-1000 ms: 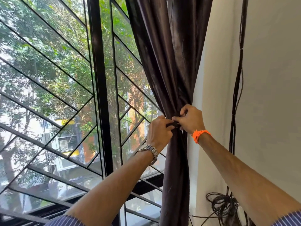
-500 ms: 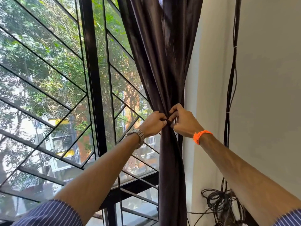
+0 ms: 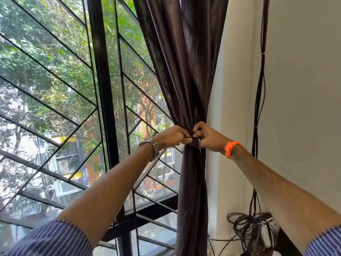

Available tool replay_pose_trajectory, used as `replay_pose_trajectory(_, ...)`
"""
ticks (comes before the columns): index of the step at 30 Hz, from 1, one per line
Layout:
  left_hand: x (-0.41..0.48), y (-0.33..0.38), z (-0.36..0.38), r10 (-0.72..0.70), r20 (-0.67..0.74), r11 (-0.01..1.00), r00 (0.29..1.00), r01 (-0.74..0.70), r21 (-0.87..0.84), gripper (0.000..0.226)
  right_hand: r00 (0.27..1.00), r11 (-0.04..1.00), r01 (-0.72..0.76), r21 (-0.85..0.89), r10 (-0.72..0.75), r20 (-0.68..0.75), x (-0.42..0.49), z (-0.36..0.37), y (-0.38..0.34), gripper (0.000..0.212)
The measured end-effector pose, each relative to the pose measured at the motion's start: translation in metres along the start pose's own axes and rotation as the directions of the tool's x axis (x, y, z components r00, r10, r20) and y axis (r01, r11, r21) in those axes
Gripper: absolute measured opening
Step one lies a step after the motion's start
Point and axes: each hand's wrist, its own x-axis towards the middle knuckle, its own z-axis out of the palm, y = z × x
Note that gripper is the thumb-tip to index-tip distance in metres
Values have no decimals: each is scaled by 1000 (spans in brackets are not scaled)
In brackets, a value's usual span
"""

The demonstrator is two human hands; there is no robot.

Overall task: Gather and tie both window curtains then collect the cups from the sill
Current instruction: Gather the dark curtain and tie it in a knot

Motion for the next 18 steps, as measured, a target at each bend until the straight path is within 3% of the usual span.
replay_pose_trajectory(3, -3, 0, -6, 26, 37, 999, 999, -28, 44, 20, 999, 997, 27, 75, -29, 29, -2, -5, 1, 45)
replay_pose_trajectory(6, -1, -3, -7, 71, -6, 993, 997, -70, 92, 36, 998, 993, 52, 109, -57, 41, -3, -7, -1, 49)
replay_pose_trajectory(9, 1, -8, -3, 99, -85, 985, 991, -85, 150, 41, 968, 981, 148, -126, -170, -183, -6, 4, 3, 48)
replay_pose_trajectory(12, 5, -14, -4, 70, -83, 994, 994, -62, 94, 40, 781, 898, 263, -353, -413, -468, -10, 12, 8, 41)
replay_pose_trajectory(14, 5, -15, -6, 50, -47, 998, 998, -48, 41, 31, 688, 765, 308, -565, -589, -424, -11, 12, 8, 32)
replay_pose_trajectory(16, 6, -14, -7, 58, -27, 998, 998, -57, 38, 28, 660, 588, 318, -744, -701, -272, -12, 15, 9, 25)
replay_pose_trajectory(18, 5, -14, -7, 88, -11, 996, 996, -88, 23, 29, 643, 510, 320, -799, -736, -212, -12, 18, 11, 19)
